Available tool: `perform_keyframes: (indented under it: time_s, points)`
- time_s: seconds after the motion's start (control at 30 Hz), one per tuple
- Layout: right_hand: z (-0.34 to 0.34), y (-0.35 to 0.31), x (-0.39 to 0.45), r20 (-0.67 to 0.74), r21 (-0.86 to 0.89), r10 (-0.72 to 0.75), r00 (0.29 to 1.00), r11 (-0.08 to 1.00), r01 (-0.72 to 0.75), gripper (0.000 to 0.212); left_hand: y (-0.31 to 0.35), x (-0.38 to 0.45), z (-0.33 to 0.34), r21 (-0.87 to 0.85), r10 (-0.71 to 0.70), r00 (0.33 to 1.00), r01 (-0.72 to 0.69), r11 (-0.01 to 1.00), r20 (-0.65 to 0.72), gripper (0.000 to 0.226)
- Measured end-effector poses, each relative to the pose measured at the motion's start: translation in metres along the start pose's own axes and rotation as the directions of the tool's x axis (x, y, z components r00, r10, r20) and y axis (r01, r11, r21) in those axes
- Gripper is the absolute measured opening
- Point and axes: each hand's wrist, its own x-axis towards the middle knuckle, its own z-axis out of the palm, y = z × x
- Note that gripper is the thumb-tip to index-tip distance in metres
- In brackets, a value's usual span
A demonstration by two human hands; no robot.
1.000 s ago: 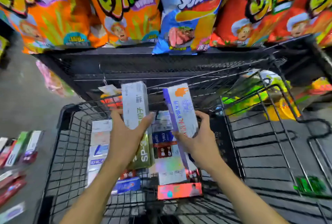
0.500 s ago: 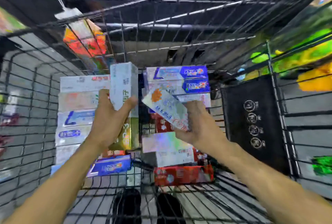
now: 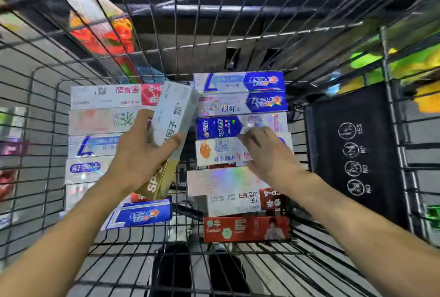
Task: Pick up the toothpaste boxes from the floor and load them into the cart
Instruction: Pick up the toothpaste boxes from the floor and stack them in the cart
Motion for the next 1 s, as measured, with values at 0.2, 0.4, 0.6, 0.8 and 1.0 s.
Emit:
perform_keyframes:
  time_s: [0.2,0.4,0.6,0.8,1.0]
  points:
    - [-0.007,0.002,-0.003,-0.049,0.009,0.12,0.991,0.993,-0.12,0.071,-0.001,-0.004,0.005,0.153,0.098,0.99,-0.113,0.982,0.102,0.058]
    - [-0.018,0.025,-0.01,0.028,0.113,0.15,0.988,0.982,-0.152,0.073,0.007,-0.011,0.02,0.361,0.309,0.878,-0.44,0.822,0.367,0.082]
    - [-0.035,0.04,-0.004,0.138,0.149,0.094,0.986,0.982,-0.114,0.068,0.024,-0.018,0.061,0.473,0.57,0.596,-0.8,0.368,0.565,0.077]
    - [-0.041,0.045,0.003,0.211,0.143,0.09,0.973,0.982,-0.122,0.074,0.022,-0.014,0.098,0.49,0.52,0.496,-0.857,0.161,0.695,0.076]
    - [-0.037,0.047,0.002,0.184,0.197,0.093,0.979,0.972,-0.129,0.068,0.026,-0.017,0.127,0.551,0.52,0.589,-0.797,0.247,0.619,0.077]
